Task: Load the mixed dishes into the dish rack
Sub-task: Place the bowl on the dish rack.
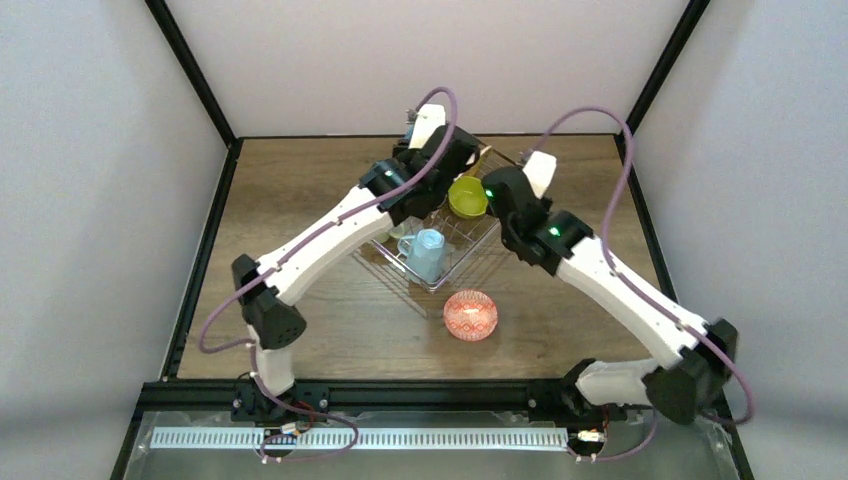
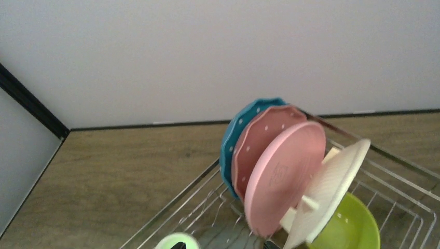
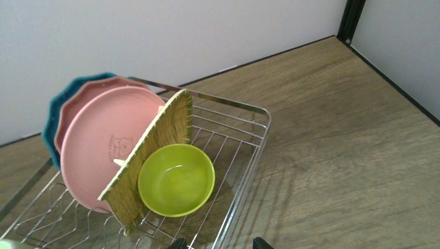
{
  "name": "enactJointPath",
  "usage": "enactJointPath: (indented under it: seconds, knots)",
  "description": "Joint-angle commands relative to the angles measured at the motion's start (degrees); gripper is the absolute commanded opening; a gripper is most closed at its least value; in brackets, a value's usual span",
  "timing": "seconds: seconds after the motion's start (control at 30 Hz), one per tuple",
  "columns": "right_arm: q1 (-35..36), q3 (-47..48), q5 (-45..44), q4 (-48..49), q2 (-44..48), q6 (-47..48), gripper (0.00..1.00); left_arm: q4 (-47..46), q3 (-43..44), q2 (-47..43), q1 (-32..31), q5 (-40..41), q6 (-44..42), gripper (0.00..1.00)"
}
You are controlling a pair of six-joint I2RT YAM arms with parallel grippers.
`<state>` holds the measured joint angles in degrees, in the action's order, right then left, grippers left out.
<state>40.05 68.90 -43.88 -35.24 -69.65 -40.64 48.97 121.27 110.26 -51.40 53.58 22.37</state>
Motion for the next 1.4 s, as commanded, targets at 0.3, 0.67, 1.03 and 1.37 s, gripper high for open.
enactJointPath:
  seconds: [0.3,0.67,1.03,1.37]
  knots:
    - [-12.6,15.5,13.6,4.0,-26.6,7.8,0.70,1.9,-11.7,-9.0,2.0,-14.6,5.8,0.85]
    - [-17.5,35.6,21.2,3.9,-47.4,12.6,0.69,-0.9,-12.8,-8.7,2.5,-15.2,5.1,0.85]
    - [-17.9,48.1,25.2,2.3,-56.5,14.2,0.68,-1.5,-13.2,-7.3,3.3,-16.6,6.0,0.85]
    - [-17.9,50.3,28.6,2.7,-57.7,14.5,0.69,-1.6,-13.7,-6.6,3.4,-18.0,7.7,0.85]
